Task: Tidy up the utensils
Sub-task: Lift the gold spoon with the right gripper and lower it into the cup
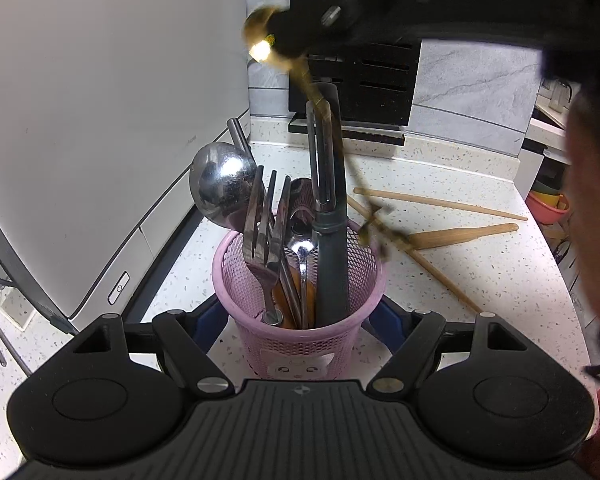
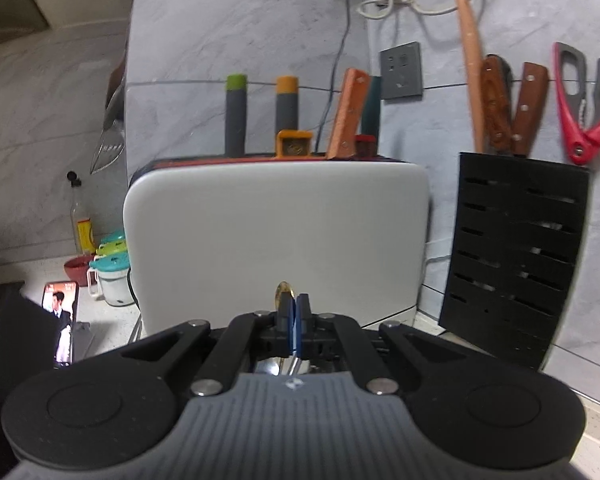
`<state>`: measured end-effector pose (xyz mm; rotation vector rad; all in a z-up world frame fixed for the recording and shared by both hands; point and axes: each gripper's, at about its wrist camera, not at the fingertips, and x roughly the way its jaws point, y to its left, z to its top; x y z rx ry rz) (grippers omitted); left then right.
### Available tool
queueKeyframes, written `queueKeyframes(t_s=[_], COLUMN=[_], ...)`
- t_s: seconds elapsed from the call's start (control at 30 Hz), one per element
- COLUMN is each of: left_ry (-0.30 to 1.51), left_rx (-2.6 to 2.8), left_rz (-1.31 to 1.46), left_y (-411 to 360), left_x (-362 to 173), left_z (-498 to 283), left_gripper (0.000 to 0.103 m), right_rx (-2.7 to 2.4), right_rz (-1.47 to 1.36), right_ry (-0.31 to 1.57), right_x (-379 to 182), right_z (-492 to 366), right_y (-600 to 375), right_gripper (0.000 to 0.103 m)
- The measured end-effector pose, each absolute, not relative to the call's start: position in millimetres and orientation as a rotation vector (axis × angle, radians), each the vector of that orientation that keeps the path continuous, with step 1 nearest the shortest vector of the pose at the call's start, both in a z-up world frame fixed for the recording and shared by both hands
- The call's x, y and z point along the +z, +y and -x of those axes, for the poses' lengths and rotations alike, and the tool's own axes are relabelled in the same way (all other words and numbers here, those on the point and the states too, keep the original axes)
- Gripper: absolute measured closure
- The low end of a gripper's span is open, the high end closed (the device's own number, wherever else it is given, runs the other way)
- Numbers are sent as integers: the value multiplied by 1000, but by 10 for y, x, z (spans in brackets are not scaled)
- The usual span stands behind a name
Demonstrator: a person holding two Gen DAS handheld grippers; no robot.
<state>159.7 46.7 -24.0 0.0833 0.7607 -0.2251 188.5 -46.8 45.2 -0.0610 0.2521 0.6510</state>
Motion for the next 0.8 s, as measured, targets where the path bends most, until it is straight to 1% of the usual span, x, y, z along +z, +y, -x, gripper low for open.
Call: queueKeyframes(t_s=[0.37, 0.6, 0.8], left_ry=[767, 768, 770], left_rx=[-233, -235, -234], left_rz=[-59, -52, -49], left_y=[540, 559, 557], left_x=[-222, -210, -214], left_z=[-1578, -1533, -1577], left_gripper=[15, 15, 15], right_rx=[693, 704, 720], right_rz=[157, 171, 149], right_ry=[194, 185, 266], right_x=[69, 166, 346], right_z=[-1871, -1766, -1745], right_y=[-315, -441, -665], right_gripper=[103, 103, 103])
